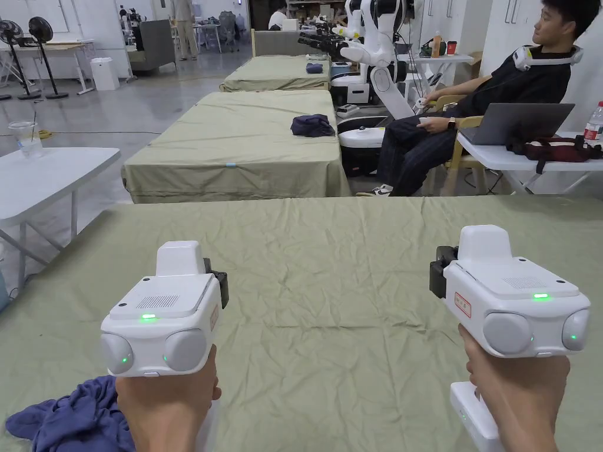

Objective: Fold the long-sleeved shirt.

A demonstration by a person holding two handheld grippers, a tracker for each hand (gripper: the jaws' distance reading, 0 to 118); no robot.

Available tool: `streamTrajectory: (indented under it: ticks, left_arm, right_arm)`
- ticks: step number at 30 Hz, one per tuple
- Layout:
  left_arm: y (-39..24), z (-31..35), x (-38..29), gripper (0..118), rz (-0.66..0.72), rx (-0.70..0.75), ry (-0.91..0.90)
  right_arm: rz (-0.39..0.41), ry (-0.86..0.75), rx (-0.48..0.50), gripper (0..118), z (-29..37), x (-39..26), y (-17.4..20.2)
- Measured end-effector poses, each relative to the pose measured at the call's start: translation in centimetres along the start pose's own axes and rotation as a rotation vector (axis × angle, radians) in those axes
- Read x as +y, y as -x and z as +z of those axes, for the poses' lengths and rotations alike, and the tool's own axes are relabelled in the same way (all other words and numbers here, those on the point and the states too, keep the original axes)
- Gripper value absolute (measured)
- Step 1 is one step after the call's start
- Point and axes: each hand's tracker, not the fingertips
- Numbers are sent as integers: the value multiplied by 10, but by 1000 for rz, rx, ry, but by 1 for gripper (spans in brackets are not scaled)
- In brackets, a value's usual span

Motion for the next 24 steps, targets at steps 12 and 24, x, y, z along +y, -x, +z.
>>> streamTrajectory:
  ticks: [12,24]
  left_arm:
    - [0,0,2,0,-4,-6,5]
    - [1,-2,2,0,1,-2,3]
  right_arm:
    - [4,0,1,2,-1,1,1]
    - [7,2,-1,2,-2,1,1]
